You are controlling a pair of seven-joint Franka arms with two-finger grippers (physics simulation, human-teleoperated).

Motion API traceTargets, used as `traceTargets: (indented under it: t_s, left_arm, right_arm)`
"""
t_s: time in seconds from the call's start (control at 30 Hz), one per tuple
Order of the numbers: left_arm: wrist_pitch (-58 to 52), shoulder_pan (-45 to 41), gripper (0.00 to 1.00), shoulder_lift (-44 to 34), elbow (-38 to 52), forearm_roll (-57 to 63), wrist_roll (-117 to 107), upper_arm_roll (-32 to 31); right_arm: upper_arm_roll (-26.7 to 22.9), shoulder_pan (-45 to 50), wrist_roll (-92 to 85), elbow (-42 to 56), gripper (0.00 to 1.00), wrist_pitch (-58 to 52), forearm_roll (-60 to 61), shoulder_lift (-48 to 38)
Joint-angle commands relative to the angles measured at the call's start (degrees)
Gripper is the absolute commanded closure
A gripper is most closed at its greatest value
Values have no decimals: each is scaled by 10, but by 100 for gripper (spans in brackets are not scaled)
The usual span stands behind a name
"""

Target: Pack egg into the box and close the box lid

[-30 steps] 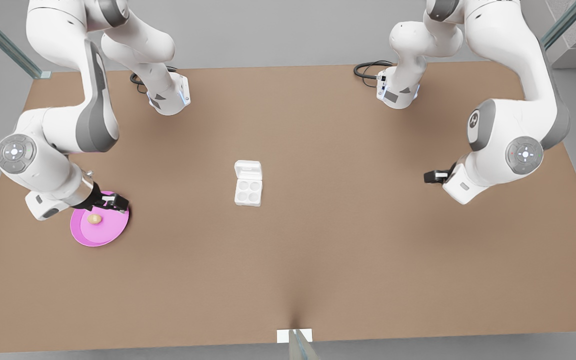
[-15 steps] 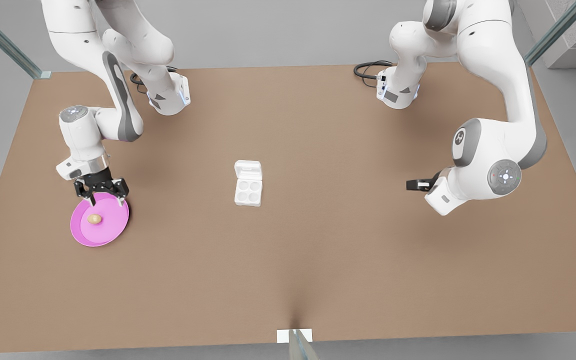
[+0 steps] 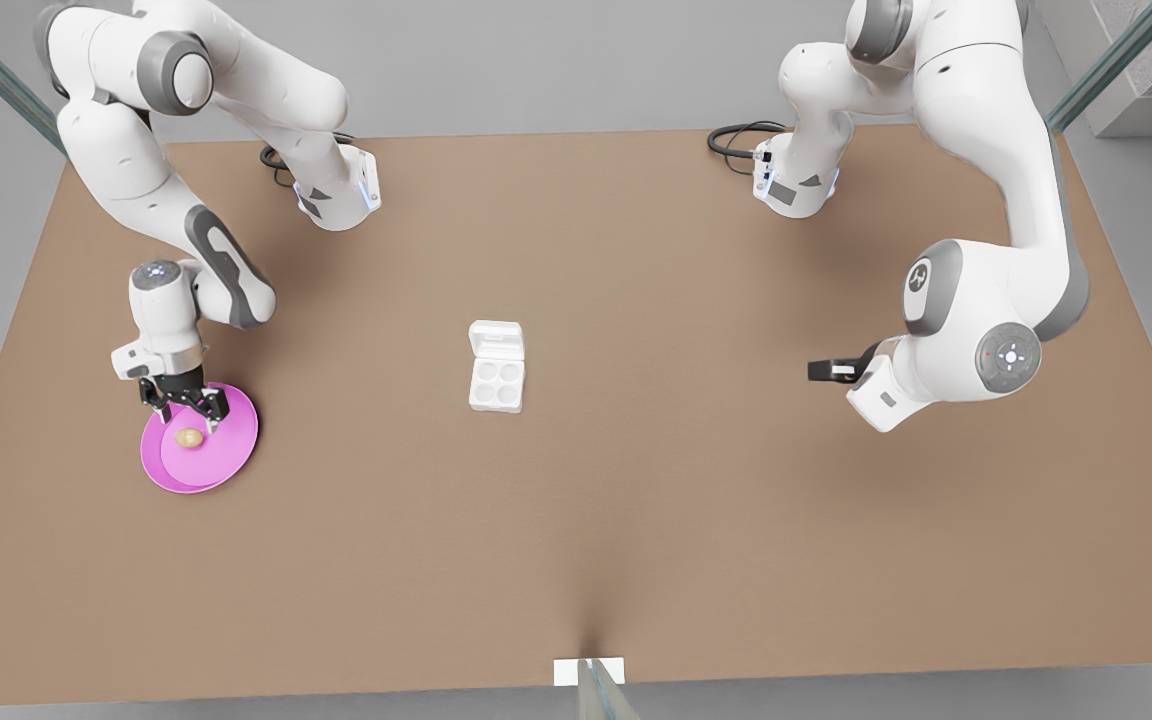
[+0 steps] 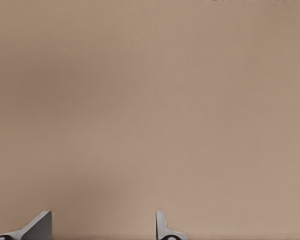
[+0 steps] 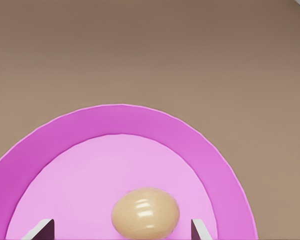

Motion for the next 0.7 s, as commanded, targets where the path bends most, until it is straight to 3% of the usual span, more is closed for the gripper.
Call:
traceTargets:
  t_s: [0.0,0.67]
  left_arm:
    - [0,0,0,0,0,-1,0,0]
    - [0,0,0,5,4,-5,0,0]
  right_arm:
    - [0,0,0,2,0,0,1,3]
    - [24,-40,7,45,2,1,-2,61]
